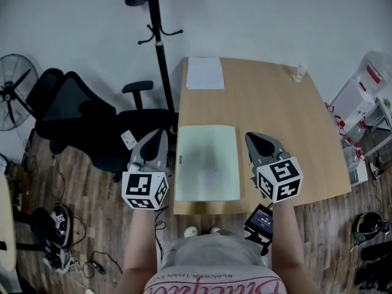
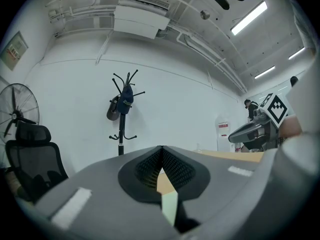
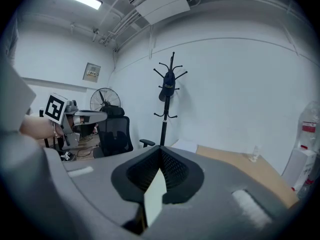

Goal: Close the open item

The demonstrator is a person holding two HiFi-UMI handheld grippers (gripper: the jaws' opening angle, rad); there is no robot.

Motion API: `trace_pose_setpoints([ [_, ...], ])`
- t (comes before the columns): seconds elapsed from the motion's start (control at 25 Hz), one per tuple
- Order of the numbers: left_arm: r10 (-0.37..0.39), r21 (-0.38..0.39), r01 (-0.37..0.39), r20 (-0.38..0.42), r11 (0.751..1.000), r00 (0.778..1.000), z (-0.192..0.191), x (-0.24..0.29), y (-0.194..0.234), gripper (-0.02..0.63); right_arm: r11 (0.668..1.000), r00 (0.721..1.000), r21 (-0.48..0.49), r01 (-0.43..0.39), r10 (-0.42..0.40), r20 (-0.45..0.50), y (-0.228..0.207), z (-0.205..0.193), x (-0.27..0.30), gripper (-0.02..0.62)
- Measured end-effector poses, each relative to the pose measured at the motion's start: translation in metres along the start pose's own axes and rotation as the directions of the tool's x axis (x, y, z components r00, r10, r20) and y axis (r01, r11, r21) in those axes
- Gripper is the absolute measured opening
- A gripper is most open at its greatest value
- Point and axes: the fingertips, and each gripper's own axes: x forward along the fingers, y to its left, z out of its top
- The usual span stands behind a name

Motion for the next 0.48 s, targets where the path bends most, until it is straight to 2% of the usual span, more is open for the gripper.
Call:
trace_pose_setpoints([
  [0.16,0.019,0.020,-0.020,0.014,1.000,1.000,0.012,0.001,-0.002,0.014,0.999,0.998,-0.024,0.033,-0.032,0.056,-0.011,0.015,-0.008,0.002],
  [0.36,0.045,0.044,-0.047,0.044,0.998,0.998,0.029,-0.002,0.000,0.014,0.996,0.983,-0.048,0.079,-0.070,0.172,-0.018,0.040,-0.025,0.002],
  [0.48,0.059,0.056,-0.062,0.057,0.997,0.997,0.038,-0.006,0.002,0.014,0.992,0.976,-0.062,0.106,-0.092,0.199,-0.018,0.048,-0.031,0.002],
])
